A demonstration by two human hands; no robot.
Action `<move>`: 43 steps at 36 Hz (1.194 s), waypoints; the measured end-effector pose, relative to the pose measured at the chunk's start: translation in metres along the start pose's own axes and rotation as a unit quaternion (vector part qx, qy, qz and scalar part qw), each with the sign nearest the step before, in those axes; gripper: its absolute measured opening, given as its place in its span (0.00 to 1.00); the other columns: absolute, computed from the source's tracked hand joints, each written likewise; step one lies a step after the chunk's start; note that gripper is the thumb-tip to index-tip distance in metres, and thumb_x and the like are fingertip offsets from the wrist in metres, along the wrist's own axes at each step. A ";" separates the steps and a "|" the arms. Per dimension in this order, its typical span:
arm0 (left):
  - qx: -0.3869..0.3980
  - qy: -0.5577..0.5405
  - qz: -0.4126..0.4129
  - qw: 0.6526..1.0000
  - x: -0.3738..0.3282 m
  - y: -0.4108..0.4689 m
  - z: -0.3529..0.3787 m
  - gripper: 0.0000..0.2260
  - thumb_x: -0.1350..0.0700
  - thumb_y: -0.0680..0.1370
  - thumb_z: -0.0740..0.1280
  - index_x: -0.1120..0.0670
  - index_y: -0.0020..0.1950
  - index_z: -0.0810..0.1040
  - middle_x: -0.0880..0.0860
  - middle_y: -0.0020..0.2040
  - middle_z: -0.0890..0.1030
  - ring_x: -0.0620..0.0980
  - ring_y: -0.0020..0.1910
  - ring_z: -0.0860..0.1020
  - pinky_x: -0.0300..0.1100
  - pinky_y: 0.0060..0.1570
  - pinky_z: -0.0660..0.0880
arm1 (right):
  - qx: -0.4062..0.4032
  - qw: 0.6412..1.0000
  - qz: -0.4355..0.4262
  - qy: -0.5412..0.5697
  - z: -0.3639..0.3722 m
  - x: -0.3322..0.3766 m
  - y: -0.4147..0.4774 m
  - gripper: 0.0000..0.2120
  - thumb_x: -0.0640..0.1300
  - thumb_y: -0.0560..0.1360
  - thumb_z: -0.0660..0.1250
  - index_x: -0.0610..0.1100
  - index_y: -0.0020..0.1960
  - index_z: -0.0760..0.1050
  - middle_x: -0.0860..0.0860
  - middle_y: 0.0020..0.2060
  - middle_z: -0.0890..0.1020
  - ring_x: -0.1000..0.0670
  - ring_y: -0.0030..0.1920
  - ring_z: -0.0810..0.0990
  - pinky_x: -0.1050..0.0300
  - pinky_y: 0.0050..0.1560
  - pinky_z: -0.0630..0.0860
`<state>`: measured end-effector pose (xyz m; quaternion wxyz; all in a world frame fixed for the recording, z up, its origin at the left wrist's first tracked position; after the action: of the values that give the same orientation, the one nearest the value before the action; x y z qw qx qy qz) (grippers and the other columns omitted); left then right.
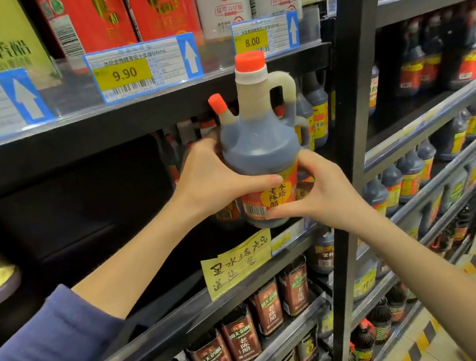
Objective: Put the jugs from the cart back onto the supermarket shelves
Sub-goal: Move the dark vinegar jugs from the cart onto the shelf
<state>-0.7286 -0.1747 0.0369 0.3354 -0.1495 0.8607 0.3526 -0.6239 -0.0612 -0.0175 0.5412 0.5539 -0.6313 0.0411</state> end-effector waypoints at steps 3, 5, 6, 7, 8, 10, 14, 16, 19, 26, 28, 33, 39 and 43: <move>-0.005 0.013 0.007 1.000 0.003 0.003 -0.003 0.26 0.52 0.59 0.82 0.42 0.49 0.72 0.35 0.44 0.78 0.25 0.43 0.76 0.24 0.43 0.74 | -0.042 0.998 -0.032 -0.029 0.004 -0.001 0.005 0.31 0.43 0.60 0.81 0.42 0.60 0.73 0.55 0.49 0.75 0.58 0.52 0.77 0.72 0.50 0.74; -0.004 0.011 0.007 1.000 0.007 0.004 -0.004 0.28 0.52 0.59 0.82 0.44 0.52 0.71 0.35 0.46 0.77 0.24 0.44 0.75 0.22 0.43 0.72 | -0.061 0.996 -0.044 -0.040 0.008 -0.003 0.007 0.32 0.44 0.59 0.81 0.40 0.59 0.73 0.50 0.50 0.76 0.55 0.53 0.77 0.69 0.52 0.75; -0.003 0.008 0.007 1.000 0.010 0.003 -0.004 0.29 0.52 0.59 0.82 0.45 0.54 0.72 0.36 0.48 0.77 0.25 0.45 0.75 0.22 0.44 0.72 | -0.068 0.996 -0.049 -0.043 0.009 -0.004 0.008 0.33 0.44 0.59 0.81 0.39 0.60 0.73 0.49 0.51 0.77 0.52 0.54 0.77 0.65 0.53 0.76; -0.004 0.010 0.007 1.000 0.013 0.003 -0.004 0.31 0.52 0.59 0.83 0.46 0.56 0.72 0.36 0.49 0.78 0.27 0.47 0.76 0.24 0.47 0.73 | -0.074 0.995 -0.051 -0.044 0.011 -0.006 0.009 0.33 0.45 0.59 0.82 0.39 0.60 0.73 0.48 0.52 0.77 0.51 0.55 0.77 0.62 0.54 0.77; -0.007 0.015 0.009 1.000 0.015 0.002 -0.004 0.32 0.51 0.58 0.83 0.46 0.58 0.72 0.38 0.50 0.79 0.29 0.50 0.77 0.26 0.49 0.74 | -0.080 0.995 -0.051 -0.043 0.013 -0.008 0.009 0.33 0.45 0.59 0.82 0.39 0.60 0.73 0.47 0.52 0.78 0.50 0.55 0.77 0.61 0.54 0.77; -0.004 0.032 0.015 0.999 0.019 0.000 -0.003 0.32 0.49 0.59 0.83 0.45 0.58 0.73 0.39 0.51 0.80 0.34 0.52 0.79 0.30 0.50 0.75 | -0.088 0.994 -0.044 -0.044 0.017 -0.012 0.008 0.33 0.45 0.59 0.82 0.40 0.60 0.73 0.48 0.52 0.78 0.50 0.55 0.77 0.65 0.53 0.76; 0.019 0.031 0.013 0.999 0.027 -0.006 0.004 0.32 0.50 0.60 0.81 0.50 0.61 0.74 0.38 0.49 0.80 0.32 0.50 0.78 0.25 0.46 0.73 | -0.093 0.994 -0.033 -0.053 0.026 -0.023 0.004 0.33 0.45 0.58 0.82 0.39 0.59 0.73 0.51 0.49 0.78 0.52 0.52 0.77 0.66 0.49 0.76; 0.027 0.022 0.012 0.999 0.032 -0.009 0.008 0.37 0.51 0.59 0.81 0.54 0.65 0.72 0.38 0.49 0.79 0.29 0.49 0.77 0.23 0.45 0.72 | -0.091 0.993 -0.031 -0.062 0.030 -0.029 0.001 0.33 0.46 0.58 0.82 0.38 0.59 0.74 0.52 0.48 0.78 0.52 0.51 0.78 0.66 0.48 0.76; 0.036 0.005 0.005 0.999 0.042 -0.013 0.013 0.35 0.55 0.61 0.82 0.56 0.64 0.72 0.36 0.48 0.78 0.26 0.48 0.76 0.22 0.44 0.70 | -0.085 0.993 -0.028 -0.076 0.033 -0.035 -0.002 0.33 0.47 0.58 0.82 0.39 0.59 0.75 0.53 0.47 0.77 0.54 0.49 0.77 0.70 0.46 0.73; 0.018 0.000 -0.034 0.999 0.058 -0.013 0.020 0.29 0.55 0.60 0.82 0.39 0.52 0.71 0.32 0.46 0.76 0.21 0.45 0.74 0.19 0.41 0.69 | -0.050 0.995 -0.016 -0.085 0.037 -0.044 -0.006 0.33 0.45 0.59 0.81 0.42 0.60 0.73 0.49 0.50 0.77 0.56 0.51 0.73 0.76 0.49 0.68; 0.018 0.002 -0.039 0.999 0.062 -0.012 0.022 0.27 0.57 0.60 0.82 0.37 0.47 0.70 0.30 0.43 0.74 0.20 0.42 0.73 0.18 0.39 0.68 | -0.037 0.995 -0.007 -0.092 0.038 -0.046 -0.006 0.35 0.46 0.60 0.81 0.43 0.63 0.72 0.51 0.51 0.75 0.58 0.52 0.71 0.76 0.49 0.67; 0.019 0.009 -0.072 0.997 0.076 -0.009 0.024 0.25 0.54 0.60 0.82 0.39 0.47 0.72 0.31 0.42 0.76 0.22 0.43 0.74 0.21 0.38 0.70 | -0.031 0.995 0.010 -0.098 0.040 -0.048 -0.007 0.37 0.48 0.62 0.80 0.45 0.67 0.70 0.52 0.50 0.73 0.57 0.51 0.71 0.73 0.50 0.69; 0.016 0.010 -0.108 0.994 0.093 -0.011 0.031 0.23 0.54 0.59 0.83 0.39 0.43 0.72 0.32 0.40 0.75 0.24 0.39 0.74 0.21 0.35 0.71 | -0.023 0.997 0.055 -0.046 0.048 -0.060 -0.011 0.37 0.46 0.61 0.80 0.45 0.66 0.71 0.49 0.57 0.78 0.52 0.58 0.77 0.54 0.56 0.79; 0.022 0.011 -0.133 0.991 0.103 -0.013 0.036 0.24 0.49 0.59 0.82 0.39 0.48 0.73 0.31 0.41 0.74 0.27 0.41 0.73 0.22 0.35 0.71 | -0.042 0.996 0.085 -0.006 0.050 -0.068 -0.016 0.37 0.42 0.61 0.81 0.44 0.67 0.71 0.50 0.57 0.79 0.52 0.57 0.77 0.66 0.54 0.76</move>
<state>-0.7799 -0.1607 -0.0593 0.3728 -0.2591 0.8446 0.2839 -0.6574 -0.0551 -0.0963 0.5550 0.4755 -0.6802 0.0567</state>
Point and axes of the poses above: each hand's wrist, its own y-axis towards the middle knuckle, its own z-axis out of the palm, x = y × z, the point moved 6 cm from there along y, towards the middle knuckle
